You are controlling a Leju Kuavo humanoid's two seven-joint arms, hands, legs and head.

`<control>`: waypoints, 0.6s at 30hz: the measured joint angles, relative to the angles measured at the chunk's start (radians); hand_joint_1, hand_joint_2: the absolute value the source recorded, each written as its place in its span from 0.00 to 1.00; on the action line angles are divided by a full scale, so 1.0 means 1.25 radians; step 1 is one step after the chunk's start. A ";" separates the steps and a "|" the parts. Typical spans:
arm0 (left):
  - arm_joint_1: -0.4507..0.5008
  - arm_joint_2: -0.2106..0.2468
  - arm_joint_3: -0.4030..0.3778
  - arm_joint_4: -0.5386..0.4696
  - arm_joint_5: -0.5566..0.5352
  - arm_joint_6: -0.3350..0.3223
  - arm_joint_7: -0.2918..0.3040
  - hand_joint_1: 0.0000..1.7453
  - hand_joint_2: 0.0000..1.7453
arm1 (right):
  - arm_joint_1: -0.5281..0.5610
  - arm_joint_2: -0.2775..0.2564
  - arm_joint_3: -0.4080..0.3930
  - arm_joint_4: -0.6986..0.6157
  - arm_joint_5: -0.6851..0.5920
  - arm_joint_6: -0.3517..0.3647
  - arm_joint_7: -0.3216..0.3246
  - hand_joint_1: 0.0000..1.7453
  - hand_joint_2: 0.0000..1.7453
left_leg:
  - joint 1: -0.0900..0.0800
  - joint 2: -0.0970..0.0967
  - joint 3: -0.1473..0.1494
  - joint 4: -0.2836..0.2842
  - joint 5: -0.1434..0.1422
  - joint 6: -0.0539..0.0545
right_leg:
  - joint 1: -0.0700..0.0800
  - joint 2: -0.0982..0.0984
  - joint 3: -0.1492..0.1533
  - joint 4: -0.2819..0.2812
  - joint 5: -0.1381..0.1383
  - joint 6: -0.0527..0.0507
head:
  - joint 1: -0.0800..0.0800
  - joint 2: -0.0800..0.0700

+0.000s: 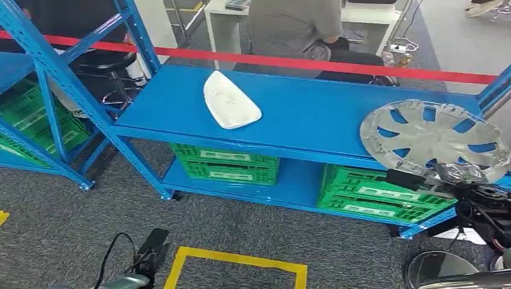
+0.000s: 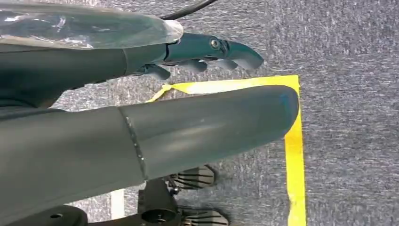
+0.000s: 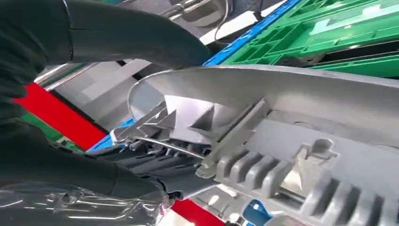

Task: Take the parts from the cabinet and place them on the table.

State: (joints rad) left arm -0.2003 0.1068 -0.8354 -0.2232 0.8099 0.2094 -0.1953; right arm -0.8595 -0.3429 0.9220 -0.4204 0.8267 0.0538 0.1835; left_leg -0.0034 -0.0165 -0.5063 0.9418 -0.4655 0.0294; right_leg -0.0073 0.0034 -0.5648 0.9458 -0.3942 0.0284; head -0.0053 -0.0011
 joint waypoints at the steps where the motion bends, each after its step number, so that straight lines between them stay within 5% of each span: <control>1: 0.000 0.000 0.000 0.000 0.000 0.001 0.000 0.00 0.00 | -0.001 0.000 0.000 0.001 0.000 0.000 0.000 1.00 1.00 | 0.000 0.000 0.000 0.000 0.000 0.000 | 0.000 0.000 0.000 0.000 0.000 0.000 | 0.000 0.000; 18: 0.004 0.000 0.000 0.000 0.001 0.004 -0.001 0.00 0.00 | -0.003 0.000 0.001 0.000 0.009 -0.025 0.009 1.00 1.00 | 0.000 0.000 0.000 0.000 0.000 0.000 | 0.000 0.000 0.000 0.000 0.000 0.000 | 0.000 0.000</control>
State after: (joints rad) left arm -0.1955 0.1068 -0.8354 -0.2232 0.8114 0.2144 -0.1961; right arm -0.8634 -0.3433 0.9228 -0.4204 0.8373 0.0221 0.1946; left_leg -0.0035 -0.0165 -0.5061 0.9418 -0.4655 0.0295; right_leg -0.0073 0.0035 -0.5647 0.9457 -0.3942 0.0284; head -0.0053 -0.0011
